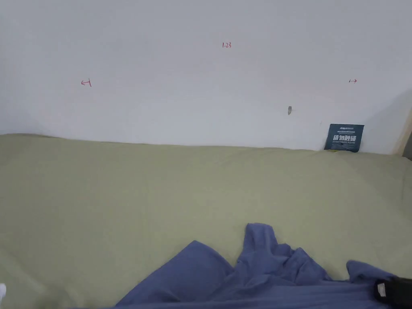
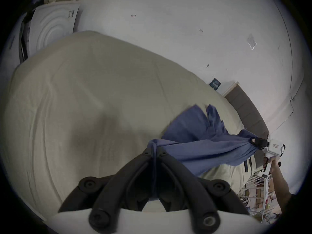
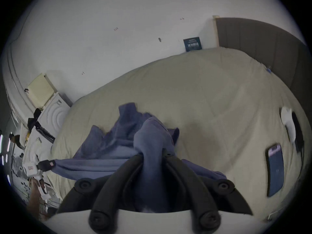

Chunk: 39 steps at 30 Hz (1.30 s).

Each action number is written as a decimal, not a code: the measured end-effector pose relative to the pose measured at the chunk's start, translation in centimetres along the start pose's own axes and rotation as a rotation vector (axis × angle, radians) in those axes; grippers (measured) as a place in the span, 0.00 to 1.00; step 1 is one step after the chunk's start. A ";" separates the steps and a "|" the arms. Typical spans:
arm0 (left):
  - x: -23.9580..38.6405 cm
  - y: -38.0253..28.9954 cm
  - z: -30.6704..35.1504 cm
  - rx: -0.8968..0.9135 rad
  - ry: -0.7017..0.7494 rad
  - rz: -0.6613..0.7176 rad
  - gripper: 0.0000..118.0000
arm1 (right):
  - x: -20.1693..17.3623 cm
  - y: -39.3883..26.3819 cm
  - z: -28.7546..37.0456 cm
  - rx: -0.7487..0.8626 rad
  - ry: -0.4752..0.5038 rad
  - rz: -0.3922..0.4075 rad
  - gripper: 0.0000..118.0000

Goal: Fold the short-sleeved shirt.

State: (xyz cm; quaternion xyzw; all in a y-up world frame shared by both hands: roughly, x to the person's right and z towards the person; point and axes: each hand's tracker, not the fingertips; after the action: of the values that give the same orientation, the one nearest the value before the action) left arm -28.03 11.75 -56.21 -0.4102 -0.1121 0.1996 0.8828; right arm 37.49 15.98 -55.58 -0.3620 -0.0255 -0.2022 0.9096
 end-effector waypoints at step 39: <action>21.3 -24.2 9.3 0.374 0.183 -0.415 0.00 | -16.8 -25.5 17.5 0.377 -0.029 0.481 0.00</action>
State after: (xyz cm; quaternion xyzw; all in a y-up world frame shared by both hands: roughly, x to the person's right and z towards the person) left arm -6.01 13.40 -30.90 -0.2250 -0.0749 -0.0058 0.9714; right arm 13.96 16.79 -29.42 -0.1853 0.0110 0.0326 0.9821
